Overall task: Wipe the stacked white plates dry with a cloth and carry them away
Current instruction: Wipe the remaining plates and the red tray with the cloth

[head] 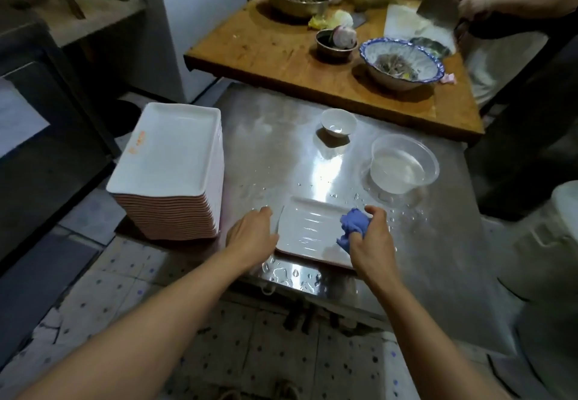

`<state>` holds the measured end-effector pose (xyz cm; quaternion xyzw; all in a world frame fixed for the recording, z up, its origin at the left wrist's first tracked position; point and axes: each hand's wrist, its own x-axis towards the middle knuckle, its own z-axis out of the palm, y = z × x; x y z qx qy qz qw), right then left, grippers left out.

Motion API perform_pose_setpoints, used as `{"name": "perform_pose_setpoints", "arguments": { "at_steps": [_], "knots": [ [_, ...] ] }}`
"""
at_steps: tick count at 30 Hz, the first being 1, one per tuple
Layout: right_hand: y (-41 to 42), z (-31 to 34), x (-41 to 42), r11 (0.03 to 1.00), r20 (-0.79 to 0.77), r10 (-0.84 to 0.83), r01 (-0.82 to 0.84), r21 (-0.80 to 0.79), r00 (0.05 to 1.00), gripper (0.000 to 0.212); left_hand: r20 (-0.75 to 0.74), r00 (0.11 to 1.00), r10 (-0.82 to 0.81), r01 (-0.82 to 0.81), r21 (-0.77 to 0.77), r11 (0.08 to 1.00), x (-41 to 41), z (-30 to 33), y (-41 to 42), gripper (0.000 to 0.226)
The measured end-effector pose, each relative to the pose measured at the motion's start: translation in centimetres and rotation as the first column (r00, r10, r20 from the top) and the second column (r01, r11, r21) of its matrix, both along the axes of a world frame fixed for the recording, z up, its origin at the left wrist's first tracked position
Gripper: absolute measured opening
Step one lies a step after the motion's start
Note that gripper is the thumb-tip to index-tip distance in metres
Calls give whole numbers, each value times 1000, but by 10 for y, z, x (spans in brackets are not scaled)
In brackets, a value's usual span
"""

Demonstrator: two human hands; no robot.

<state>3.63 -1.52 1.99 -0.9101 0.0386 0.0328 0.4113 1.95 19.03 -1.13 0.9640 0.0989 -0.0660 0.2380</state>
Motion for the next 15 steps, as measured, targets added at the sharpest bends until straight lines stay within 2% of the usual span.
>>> {"name": "perform_pose_setpoints", "arguments": {
  "at_steps": [4, 7, 9, 11, 15],
  "knots": [
    [-15, -22, 10, 999, -4, -35, 35, -38, 999, 43, -83, 995, 50, -53, -41, 998, 10, -24, -9, 32],
    [-23, -39, 12, 982, -53, 79, -87, -169, 996, 44, -94, 995, 37, -40, -31, 999, 17, -34, -14, 23],
    [-27, -48, 9, 920, -49, 161, -168, -354, 986, 39, -113, 993, 41, -47, -51, 998, 20, -38, -16, 25],
    [-28, -55, 4, 850, 13, 217, -182, -494, 976, 31, -133, 990, 50, -59, -61, 996, 21, -42, -18, 31],
    [-25, -68, 3, 799, -57, 221, -214, -562, 974, 25, -149, 986, 67, -86, -122, 989, 23, -49, -20, 31]
  ]
}}
